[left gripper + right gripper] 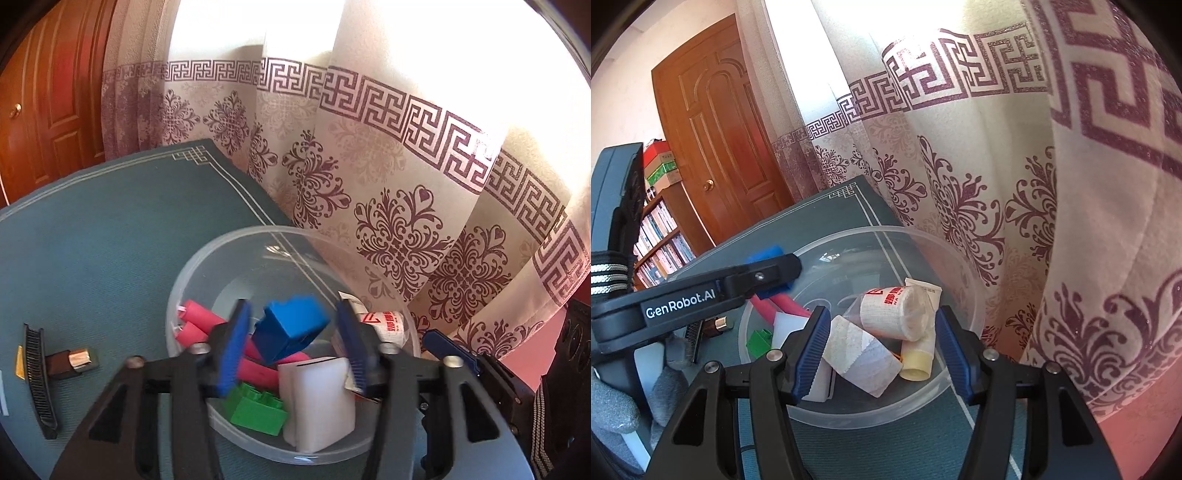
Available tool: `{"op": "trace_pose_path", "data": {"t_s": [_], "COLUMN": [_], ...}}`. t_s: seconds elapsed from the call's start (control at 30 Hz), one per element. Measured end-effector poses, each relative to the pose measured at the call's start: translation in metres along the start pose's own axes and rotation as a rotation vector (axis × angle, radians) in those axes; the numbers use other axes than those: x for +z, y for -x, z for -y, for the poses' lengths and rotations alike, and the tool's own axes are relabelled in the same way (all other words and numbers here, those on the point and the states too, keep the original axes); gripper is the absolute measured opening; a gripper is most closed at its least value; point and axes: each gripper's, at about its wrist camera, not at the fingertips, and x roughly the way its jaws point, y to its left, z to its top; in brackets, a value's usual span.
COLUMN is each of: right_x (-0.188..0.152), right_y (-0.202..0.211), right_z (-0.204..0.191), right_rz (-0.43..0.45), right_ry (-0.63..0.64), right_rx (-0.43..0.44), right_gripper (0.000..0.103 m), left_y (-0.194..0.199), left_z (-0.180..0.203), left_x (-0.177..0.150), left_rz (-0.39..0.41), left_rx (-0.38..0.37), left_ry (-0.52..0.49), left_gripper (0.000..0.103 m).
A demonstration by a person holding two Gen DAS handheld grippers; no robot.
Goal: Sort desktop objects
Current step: 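Carry the blue brick over the bowl and open the left gripper, then move the left gripper back toward the white sponge block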
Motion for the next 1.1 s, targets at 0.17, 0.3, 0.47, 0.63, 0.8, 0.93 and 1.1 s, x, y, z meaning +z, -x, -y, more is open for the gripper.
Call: {"op": "trace_pose_path", "data": {"t_s": [0.17,0.3,0.47,0.63,0.8,0.93,1.1], "right_x": [0.000,-0.001,-0.003,-0.005,-0.007,-0.008,-0.011], "right_y": [0.000,0.000,0.001,0.004,0.008,0.012,0.016], "right_z": [0.000,-0.003,-0.007,-0.013,-0.019,-0.027,-0.036], "right_rz": [0.000,-0.002,-0.003,0.002,0.014,0.027,0.036], "right_ry": [0.001,0.007,0.017,0.025,0.036,0.055,0.073], "right_rx": [0.001,0.006,0.014,0.020,0.020,0.021,0.028], "right_gripper": [0.064,0.064,0.065,0.067,0.069,0.069,0.072], "left_y": [0.001,0.004,0.012,0.023,0.034,0.047,0.062], "left_z": [-0.004,-0.011,-0.018,-0.024,-0.034,-0.045,-0.060], "left_x": [-0.004,-0.008,-0.012,-0.016,-0.020,-0.022,-0.023], "left_rz": [0.001,0.000,0.014,0.021,0.033,0.059,0.085], "left_rx": [-0.019,-0.003,0.024,0.065,0.082,0.112,0.149], "left_ry": [0.026,0.041,0.054,0.061,0.086,0.099,0.127], "left_gripper": [0.065,0.065,0.065,0.065,0.065,0.065,0.065]}}
